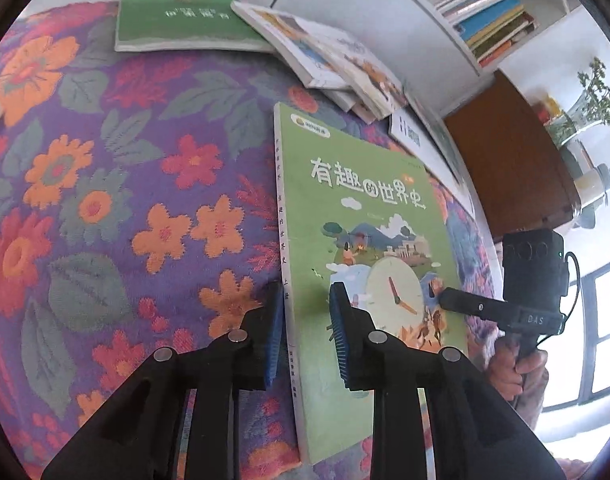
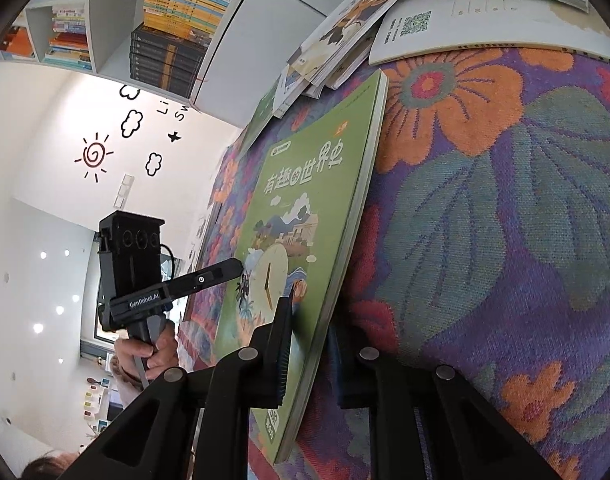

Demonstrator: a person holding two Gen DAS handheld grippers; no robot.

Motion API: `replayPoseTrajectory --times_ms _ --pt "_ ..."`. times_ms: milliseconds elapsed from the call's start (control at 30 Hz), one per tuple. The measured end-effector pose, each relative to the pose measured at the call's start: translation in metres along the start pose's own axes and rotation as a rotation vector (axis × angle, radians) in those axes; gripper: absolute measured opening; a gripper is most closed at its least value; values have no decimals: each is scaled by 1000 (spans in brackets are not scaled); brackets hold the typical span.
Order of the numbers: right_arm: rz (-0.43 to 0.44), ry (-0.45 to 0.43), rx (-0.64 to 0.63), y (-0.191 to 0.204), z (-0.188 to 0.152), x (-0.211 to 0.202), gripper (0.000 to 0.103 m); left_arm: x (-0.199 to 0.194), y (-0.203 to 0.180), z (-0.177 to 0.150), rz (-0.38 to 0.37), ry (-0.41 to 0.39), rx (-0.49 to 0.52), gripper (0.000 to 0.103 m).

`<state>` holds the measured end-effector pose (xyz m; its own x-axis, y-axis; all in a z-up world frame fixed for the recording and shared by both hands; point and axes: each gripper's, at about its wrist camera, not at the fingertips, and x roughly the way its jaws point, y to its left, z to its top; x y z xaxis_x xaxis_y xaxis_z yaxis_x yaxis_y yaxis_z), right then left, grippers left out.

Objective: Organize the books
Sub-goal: 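Lift the green book with both grippers and carry it toward the white book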

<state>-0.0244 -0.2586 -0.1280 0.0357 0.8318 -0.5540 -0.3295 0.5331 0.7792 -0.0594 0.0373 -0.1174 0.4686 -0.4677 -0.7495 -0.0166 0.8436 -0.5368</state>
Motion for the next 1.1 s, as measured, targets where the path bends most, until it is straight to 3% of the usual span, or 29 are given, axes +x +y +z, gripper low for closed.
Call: replayPoseTrajectory --times_ms 100,467,567,667,867,1100 --pt "0 -5 -4 0 -1 -1 13 -2 0 -8 1 -63 2 23" --pt "-31 -34 -17 8 -6 -2 14 0 -17 -8 69 -66 61 28" --pt "-99 -53 -12 21 -7 -2 18 1 -21 -7 79 -44 84 28" --pt "-182 -43 -61 43 -8 -2 19 -2 -12 -5 32 -25 32 28" --pt "-176 -72 -82 77 -26 -15 19 -20 -5 -13 -85 -19 -5 28" --pt "-176 -132 -89 102 -50 -20 19 -44 -5 -24 -114 -19 13 28"
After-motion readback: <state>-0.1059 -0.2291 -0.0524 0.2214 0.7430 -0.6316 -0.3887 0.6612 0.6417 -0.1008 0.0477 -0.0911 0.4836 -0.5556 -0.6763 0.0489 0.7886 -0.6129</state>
